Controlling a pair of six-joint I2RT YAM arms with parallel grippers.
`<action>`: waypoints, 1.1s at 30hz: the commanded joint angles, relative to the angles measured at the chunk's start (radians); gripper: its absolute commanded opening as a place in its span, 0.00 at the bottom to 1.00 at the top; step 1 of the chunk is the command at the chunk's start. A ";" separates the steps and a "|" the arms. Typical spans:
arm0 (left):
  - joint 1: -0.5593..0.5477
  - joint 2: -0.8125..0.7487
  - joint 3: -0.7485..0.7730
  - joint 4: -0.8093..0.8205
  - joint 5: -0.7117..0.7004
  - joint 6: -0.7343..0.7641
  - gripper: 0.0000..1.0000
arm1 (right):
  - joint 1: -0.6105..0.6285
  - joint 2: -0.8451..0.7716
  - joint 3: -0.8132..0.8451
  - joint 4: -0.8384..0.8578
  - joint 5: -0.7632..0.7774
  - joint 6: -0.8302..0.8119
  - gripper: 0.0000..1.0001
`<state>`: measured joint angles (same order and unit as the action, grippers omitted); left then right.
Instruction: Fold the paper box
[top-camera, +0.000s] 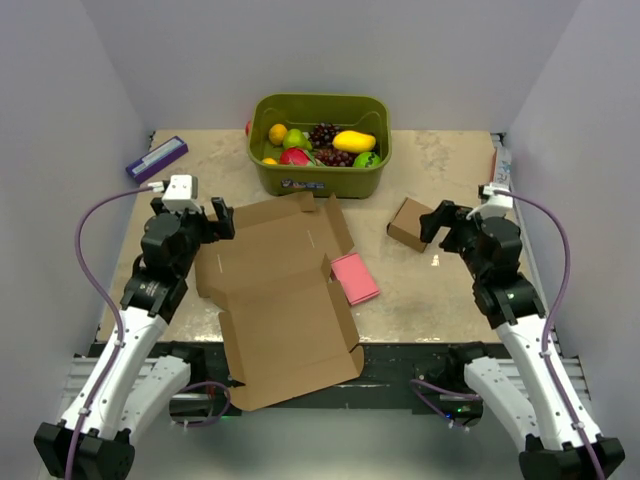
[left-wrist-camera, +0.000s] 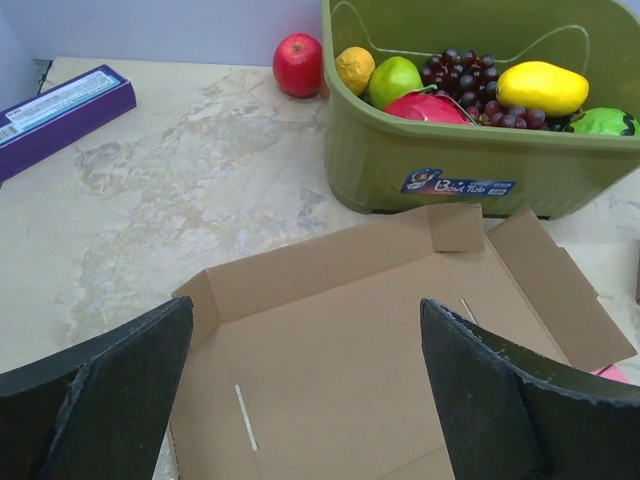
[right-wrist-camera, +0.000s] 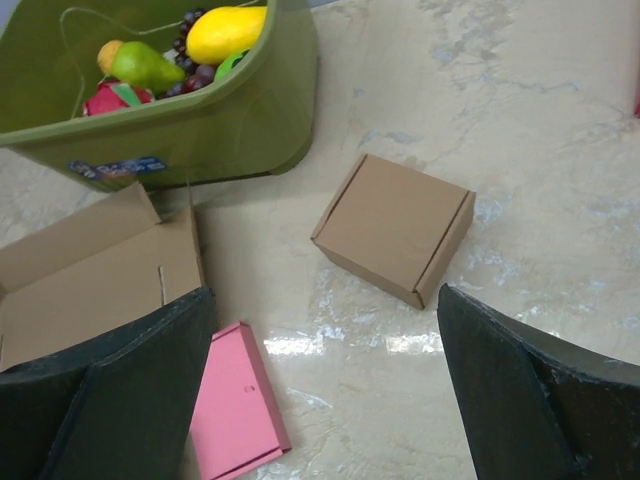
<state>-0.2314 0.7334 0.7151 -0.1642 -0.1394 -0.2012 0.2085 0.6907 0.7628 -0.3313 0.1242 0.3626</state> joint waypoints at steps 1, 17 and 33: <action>-0.003 0.024 0.047 0.016 -0.017 -0.021 1.00 | 0.011 0.046 0.015 0.057 -0.123 -0.018 0.93; -0.003 -0.014 0.029 0.003 -0.094 -0.029 1.00 | 0.523 0.358 0.159 0.061 0.187 0.045 0.85; 0.093 0.132 0.055 -0.035 0.041 -0.041 1.00 | 0.510 0.801 0.326 0.170 0.209 -0.057 0.82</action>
<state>-0.1505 0.8627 0.7177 -0.2142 -0.1524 -0.2268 0.7380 1.4338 0.9993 -0.2398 0.2756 0.3580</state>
